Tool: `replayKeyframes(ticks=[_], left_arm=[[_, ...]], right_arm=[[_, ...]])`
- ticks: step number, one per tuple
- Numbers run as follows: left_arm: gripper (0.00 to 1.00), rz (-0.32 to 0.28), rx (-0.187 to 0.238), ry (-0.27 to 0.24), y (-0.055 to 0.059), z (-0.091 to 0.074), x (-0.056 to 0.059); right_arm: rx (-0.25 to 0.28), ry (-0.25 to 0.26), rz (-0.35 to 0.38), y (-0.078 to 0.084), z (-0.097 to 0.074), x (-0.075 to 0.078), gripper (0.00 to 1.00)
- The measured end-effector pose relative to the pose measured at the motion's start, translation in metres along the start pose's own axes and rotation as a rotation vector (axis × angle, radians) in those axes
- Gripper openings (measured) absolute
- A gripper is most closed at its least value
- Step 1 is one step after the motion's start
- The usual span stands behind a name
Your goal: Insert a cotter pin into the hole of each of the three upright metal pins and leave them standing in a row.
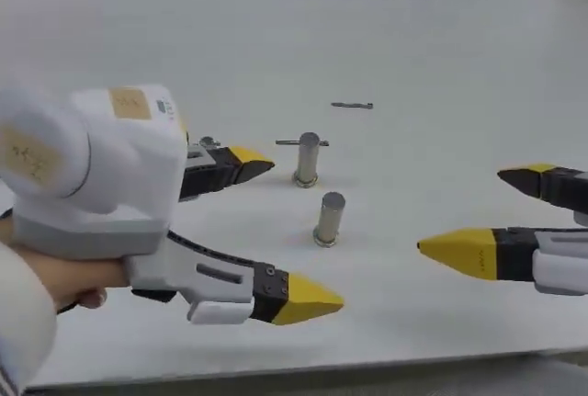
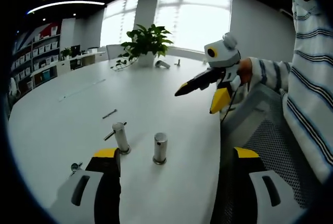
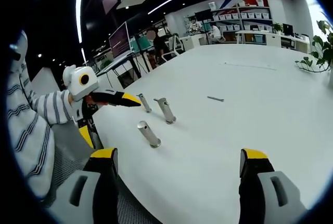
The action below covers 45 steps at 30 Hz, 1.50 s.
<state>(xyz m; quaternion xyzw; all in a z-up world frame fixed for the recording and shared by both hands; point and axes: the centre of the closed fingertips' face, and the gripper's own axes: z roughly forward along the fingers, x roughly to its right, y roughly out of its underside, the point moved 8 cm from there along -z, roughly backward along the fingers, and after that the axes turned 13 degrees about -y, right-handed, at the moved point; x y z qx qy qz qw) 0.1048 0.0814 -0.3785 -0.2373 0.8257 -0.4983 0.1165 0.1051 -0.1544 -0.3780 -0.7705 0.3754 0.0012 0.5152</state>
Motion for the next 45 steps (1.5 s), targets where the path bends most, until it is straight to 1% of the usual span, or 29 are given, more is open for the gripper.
replayKeyframes(ticks=[2, 5, 7, 9, 12, 15, 18, 20, 22, 26, 30, 31, 34, 35, 38, 40, 41, 45], left_arm=[[0.93, -0.012, 0.01, -0.004, 0.0, -0.003, 0.003], [0.99, -0.001, 0.018, -0.01, 0.003, -0.007, 0.005], [0.99, -0.002, 0.02, -0.016, 0.006, -0.009, 0.006], [0.99, -0.024, 0.036, -0.013, 0.006, -0.012, 0.007], [0.99, -0.044, 0.039, -0.018, 0.008, -0.014, 0.008], [0.99, -0.054, 0.034, -0.033, 0.01, -0.016, 0.008], [0.99, -0.085, 0.031, -0.054, 0.012, -0.018, 0.007], [0.99, -0.103, 0.025, -0.054, 0.013, -0.019, 0.008], [0.99, -0.11, 0.022, -0.054, 0.015, -0.02, 0.009], [0.99, -0.129, 0.006, -0.062, 0.017, -0.02, 0.011], [0.99, -0.154, 0.014, -0.068, 0.017, -0.02, 0.014], [0.99, -0.156, 0.014, -0.071, 0.018, -0.02, 0.015], [0.99, -0.17, 0.004, -0.095, 0.02, -0.021, 0.013], [0.99, -0.173, 0.001, -0.099, 0.021, -0.021, 0.013], [0.99, -0.186, -0.007, -0.111, 0.024, -0.023, 0.011], [0.99, -0.187, -0.009, -0.116, 0.025, -0.024, 0.011], [0.99, -0.188, -0.01, -0.117, 0.025, -0.024, 0.011], [0.98, -0.224, 0.013, -0.127, 0.023, -0.026, 0.011]], right_arm=[[-0.009, -0.004, -0.008, -0.002, 0.001, 0.001, 0.96], [-0.027, -0.008, -0.021, -0.006, 0.003, 0.003, 0.96], [-0.043, -0.013, -0.036, -0.01, 0.004, 0.006, 0.95], [-0.067, -0.013, -0.057, -0.013, 0.006, 0.01, 0.94], [-0.095, -0.019, -0.082, -0.02, 0.01, 0.014, 0.94], [-0.108, -0.028, -0.104, -0.028, 0.013, 0.019, 0.92], [-0.112, -0.037, -0.136, -0.039, 0.017, 0.024, 0.88], [-0.123, -0.043, -0.154, -0.044, 0.019, 0.027, 0.88], [-0.152, -0.046, -0.189, -0.049, 0.021, 0.03, 0.86], [-0.183, -0.056, -0.228, -0.057, 0.026, 0.035, 0.82], [-0.223, -0.068, -0.283, -0.066, 0.031, 0.042, 0.79], [-0.243, -0.073, -0.3, -0.069, 0.032, 0.044, 0.78], [-0.278, -0.093, -0.321, -0.077, 0.036, 0.048, 0.75], [-0.288, -0.098, -0.338, -0.081, 0.038, 0.05, 0.74], [-0.326, -0.104, -0.368, -0.089, 0.042, 0.055, 0.72], [-0.352, -0.101, -0.382, -0.099, 0.049, 0.069, 0.71], [-0.36, -0.101, -0.387, -0.101, 0.05, 0.071, 0.71], [-0.387, -0.101, -0.394, -0.107, 0.057, 0.084, 0.69]])
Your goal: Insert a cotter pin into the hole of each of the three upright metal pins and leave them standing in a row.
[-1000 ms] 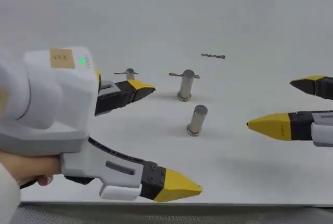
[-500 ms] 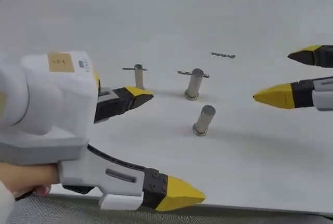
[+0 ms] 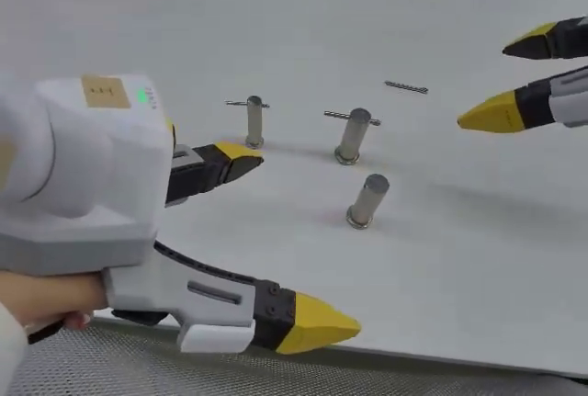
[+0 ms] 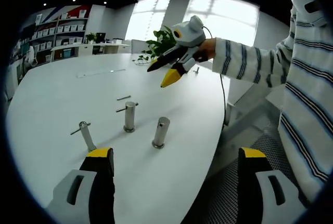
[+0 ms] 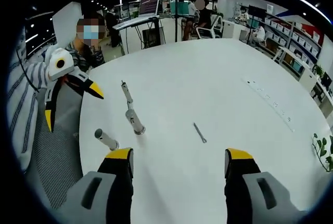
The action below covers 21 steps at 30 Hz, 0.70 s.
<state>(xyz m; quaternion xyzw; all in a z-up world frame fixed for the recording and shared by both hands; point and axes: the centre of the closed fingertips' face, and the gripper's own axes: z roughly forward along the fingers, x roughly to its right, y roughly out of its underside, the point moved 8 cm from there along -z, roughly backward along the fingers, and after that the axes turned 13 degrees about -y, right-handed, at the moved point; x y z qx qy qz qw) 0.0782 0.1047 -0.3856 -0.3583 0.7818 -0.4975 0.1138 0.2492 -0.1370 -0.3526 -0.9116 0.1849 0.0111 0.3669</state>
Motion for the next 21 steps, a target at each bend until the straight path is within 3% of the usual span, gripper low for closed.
replayKeyframes(ticks=[5, 10, 14, 18, 21], left_arm=[[0.98, 0.001, 0.007, -0.007, -0.002, -0.001, 0.0], [0.97, -0.008, 0.013, -0.004, -0.002, -0.002, 0.001], [0.97, 0.013, 0.003, 0.008, -0.002, -0.002, 0.005], [0.96, 0.011, 0.003, 0.011, -0.001, -0.002, 0.007], [0.96, 0.012, 0.006, 0.015, -0.001, -0.001, 0.01]], right_arm=[[-0.052, -0.023, -0.04, -0.005, 0.01, 0.016, 0.66], [-0.097, -0.016, -0.096, -0.008, 0.022, 0.028, 0.51], [-0.15, -0.043, -0.114, -0.007, 0.034, 0.034, 0.44], [-0.195, -0.043, -0.135, -0.004, 0.043, 0.044, 0.26], [-0.213, -0.046, -0.14, -0.005, 0.052, 0.049, 0.22]])
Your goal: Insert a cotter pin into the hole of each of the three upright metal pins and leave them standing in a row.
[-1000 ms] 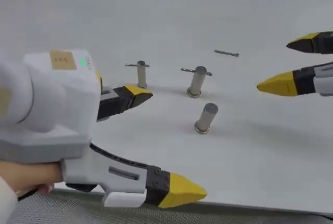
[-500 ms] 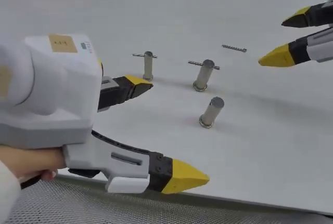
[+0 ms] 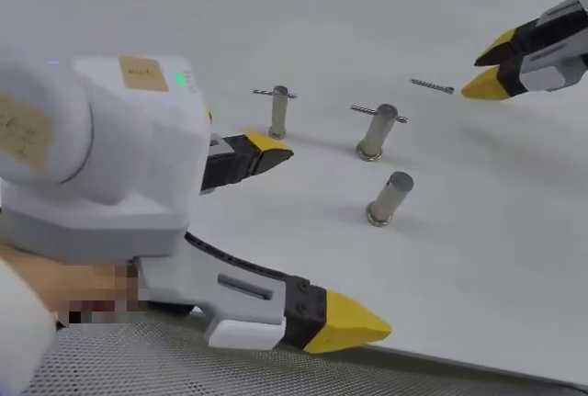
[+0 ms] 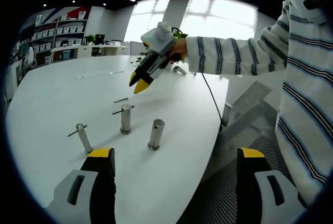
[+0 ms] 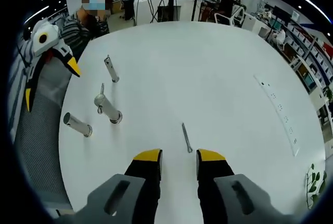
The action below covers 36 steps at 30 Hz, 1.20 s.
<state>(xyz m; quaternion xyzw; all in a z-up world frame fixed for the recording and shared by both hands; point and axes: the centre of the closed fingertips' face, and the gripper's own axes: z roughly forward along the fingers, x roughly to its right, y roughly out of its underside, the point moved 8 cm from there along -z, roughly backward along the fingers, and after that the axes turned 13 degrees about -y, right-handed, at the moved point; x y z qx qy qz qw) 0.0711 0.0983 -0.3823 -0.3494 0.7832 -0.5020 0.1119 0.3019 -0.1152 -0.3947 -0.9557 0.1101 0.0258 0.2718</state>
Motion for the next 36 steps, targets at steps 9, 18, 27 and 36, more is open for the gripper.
replayKeyframes(ticks=[9, 18, 27, 36], left_arm=[[0.92, 0.006, -0.004, 0.012, 0.002, 0.001, 0.002], [0.9, -0.005, 0.003, 0.011, -0.002, 0.002, 0.005], [0.88, -0.004, 0.0, 0.024, -0.002, 0.003, 0.008], [0.85, 0.005, -0.011, 0.033, -0.001, 0.003, 0.008]], right_arm=[[-0.082, -0.032, -0.034, -0.005, 0.019, 0.006, 0.14], [-0.138, -0.042, -0.052, -0.013, 0.03, 0.01, 0.12], [-0.185, -0.054, -0.055, -0.009, 0.029, 0.007, 0.07], [-0.191, -0.066, -0.059, -0.009, 0.03, 0.001, 0.01]])
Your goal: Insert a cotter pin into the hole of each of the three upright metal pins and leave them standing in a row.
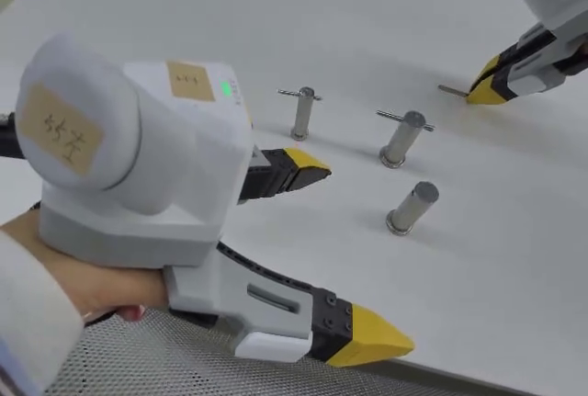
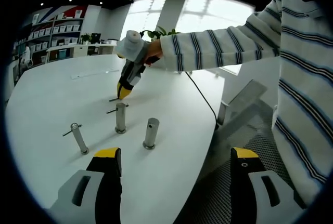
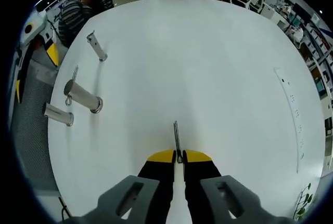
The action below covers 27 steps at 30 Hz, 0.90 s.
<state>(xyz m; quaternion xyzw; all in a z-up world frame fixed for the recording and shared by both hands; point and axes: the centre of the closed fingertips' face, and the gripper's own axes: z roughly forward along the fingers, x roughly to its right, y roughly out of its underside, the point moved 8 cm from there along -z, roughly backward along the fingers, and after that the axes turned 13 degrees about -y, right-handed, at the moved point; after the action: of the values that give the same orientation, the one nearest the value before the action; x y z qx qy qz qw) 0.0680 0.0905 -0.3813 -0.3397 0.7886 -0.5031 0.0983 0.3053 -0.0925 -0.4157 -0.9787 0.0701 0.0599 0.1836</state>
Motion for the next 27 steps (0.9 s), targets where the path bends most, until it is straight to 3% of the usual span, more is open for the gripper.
replayKeyframes(ticks=[13, 19, 21, 27], left_arm=[[0.79, 0.006, -0.012, 0.005, 0.001, -0.001, -0.002], [0.79, 0.013, -0.021, -0.002, 0.004, -0.004, -0.006], [0.79, 0.014, -0.023, -0.004, 0.004, -0.004, -0.007], [0.79, 0.0, -0.012, -0.021, 0.004, -0.006, -0.012]], right_arm=[[-0.023, 0.016, -0.04, -0.001, 0.001, -0.003, 0.0], [-0.025, 0.022, -0.063, -0.001, 0.002, -0.001, 0.0], [-0.026, 0.016, -0.104, -0.002, 0.002, -0.003, 0.0], [-0.013, 0.034, -0.112, -0.001, -0.002, -0.004, 0.0]])
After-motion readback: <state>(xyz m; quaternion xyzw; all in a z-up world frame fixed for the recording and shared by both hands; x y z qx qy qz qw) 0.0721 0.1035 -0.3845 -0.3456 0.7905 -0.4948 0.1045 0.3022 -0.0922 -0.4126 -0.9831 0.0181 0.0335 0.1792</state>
